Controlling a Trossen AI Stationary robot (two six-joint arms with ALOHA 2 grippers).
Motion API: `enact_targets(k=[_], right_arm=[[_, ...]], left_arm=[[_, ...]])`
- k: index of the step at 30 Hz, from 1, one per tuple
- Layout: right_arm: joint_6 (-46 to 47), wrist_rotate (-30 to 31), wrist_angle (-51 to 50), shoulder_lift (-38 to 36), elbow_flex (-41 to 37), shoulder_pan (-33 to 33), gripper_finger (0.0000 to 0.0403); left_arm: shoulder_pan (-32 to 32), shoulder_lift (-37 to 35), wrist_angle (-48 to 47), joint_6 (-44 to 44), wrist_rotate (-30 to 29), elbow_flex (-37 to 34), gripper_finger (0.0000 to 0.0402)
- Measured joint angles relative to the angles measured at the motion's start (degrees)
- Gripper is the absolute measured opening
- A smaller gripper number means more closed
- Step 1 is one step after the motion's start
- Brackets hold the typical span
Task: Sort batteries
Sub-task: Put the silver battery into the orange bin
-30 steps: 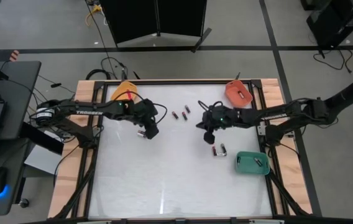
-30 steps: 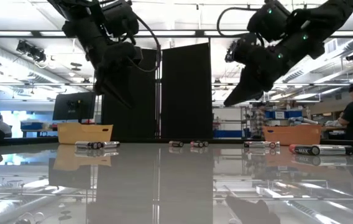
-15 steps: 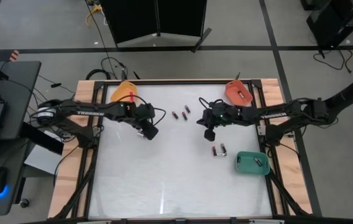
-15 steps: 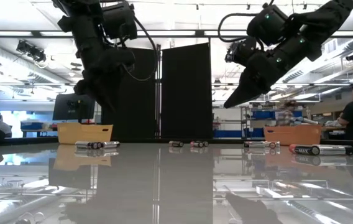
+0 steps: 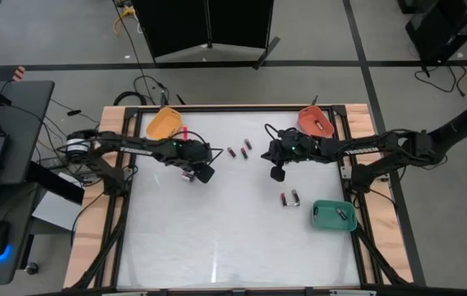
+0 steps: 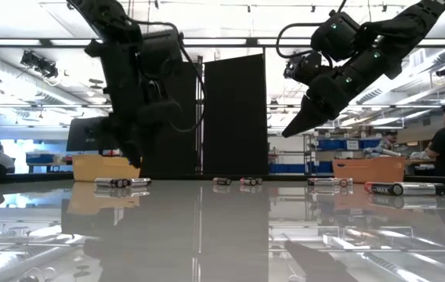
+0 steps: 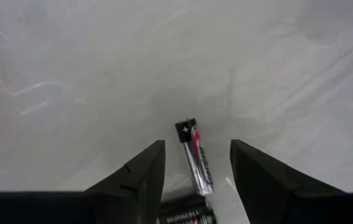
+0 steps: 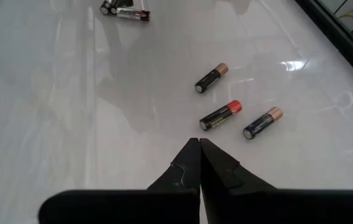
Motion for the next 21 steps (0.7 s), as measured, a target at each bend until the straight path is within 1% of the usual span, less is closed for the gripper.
enact_targets(k=[6,15,18,21], right_arm=[[-0.1,-0.2,0.0,0.0,0.0,0.0,0.0009],[-0.1,-0.2,0.0,0.0,0.0,0.0,0.0009],[-0.1,-0.2,0.0,0.0,0.0,0.0,0.0009],[-0.1,-0.2,0.0,0.0,0.0,0.0,0.0009]], left_arm=[[1.2,3.2,2.3,1.3,0.1,0.0,0.0187],[1.9,6.4,2.9,2.9,0.5,0.0,0.0185],[2.0,7.5,3.1,3.0,0.6,0.2,0.0171],[2.0,7.8,3.4,3.1,0.7,0.2,0.0146]])
